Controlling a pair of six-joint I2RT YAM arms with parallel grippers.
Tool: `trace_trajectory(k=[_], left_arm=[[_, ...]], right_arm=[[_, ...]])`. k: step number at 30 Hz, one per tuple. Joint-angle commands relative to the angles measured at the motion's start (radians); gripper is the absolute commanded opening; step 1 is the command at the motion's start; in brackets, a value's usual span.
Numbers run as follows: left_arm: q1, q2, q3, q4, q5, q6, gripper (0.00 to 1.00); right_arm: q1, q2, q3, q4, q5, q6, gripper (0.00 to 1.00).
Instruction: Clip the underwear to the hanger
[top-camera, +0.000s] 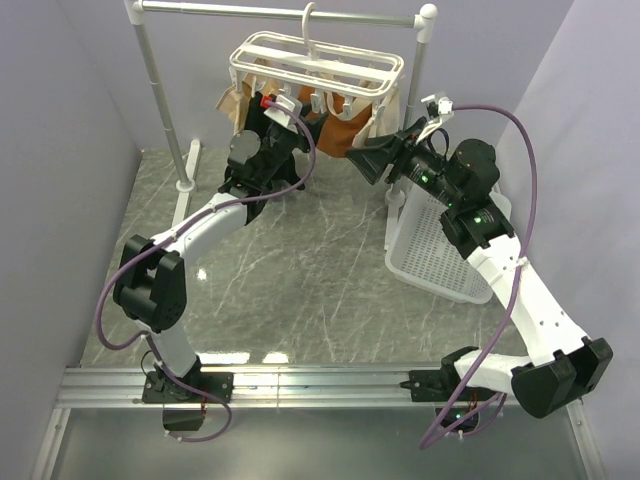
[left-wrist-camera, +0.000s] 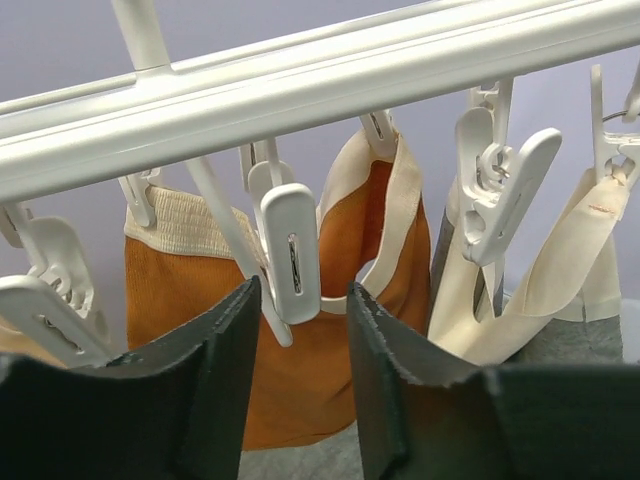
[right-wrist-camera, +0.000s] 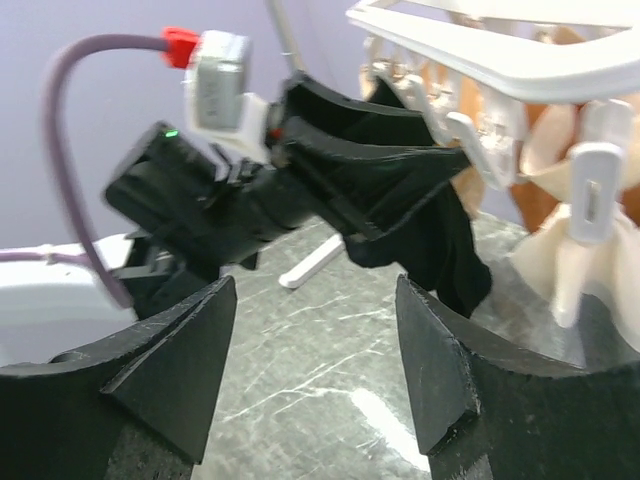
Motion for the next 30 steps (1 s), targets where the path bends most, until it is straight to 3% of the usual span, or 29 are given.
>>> trace_trajectory(k=[1,2,6,10,16,30], left_arm=[[-0.004,0.003,0.06,0.036,0.012,0.004,0.44],[-0.002,0.003,0.063,0.033,0.013,0.003,0.39],[-0.004,-0.005,0.057,0.026,0.015,0.035,0.36],[-0.004,-0.014,0.056,0.015,0.004,0.049,0.27],[-0.004,-0.037,0.04,-0.013,0.03,0.061,0.13],[-0.002,-0.071,0.04,-0.042,0.149,0.023,0.0]], right_arm=[[-0.002,0.001,0.041,0.092,-0.093,0.027,0.72],[-0.001,0.007,0.044,0.103,-0.096,0.034,0.72],[0.041,0.036,0.07,0.075,0.009,0.059,0.69],[0.059,0.062,0.081,0.074,0.088,0.097,0.64],[0.105,0.125,0.147,0.026,0.216,0.034,0.61],[0.12,0.331,0.336,0.051,0.256,0.004,0.62]])
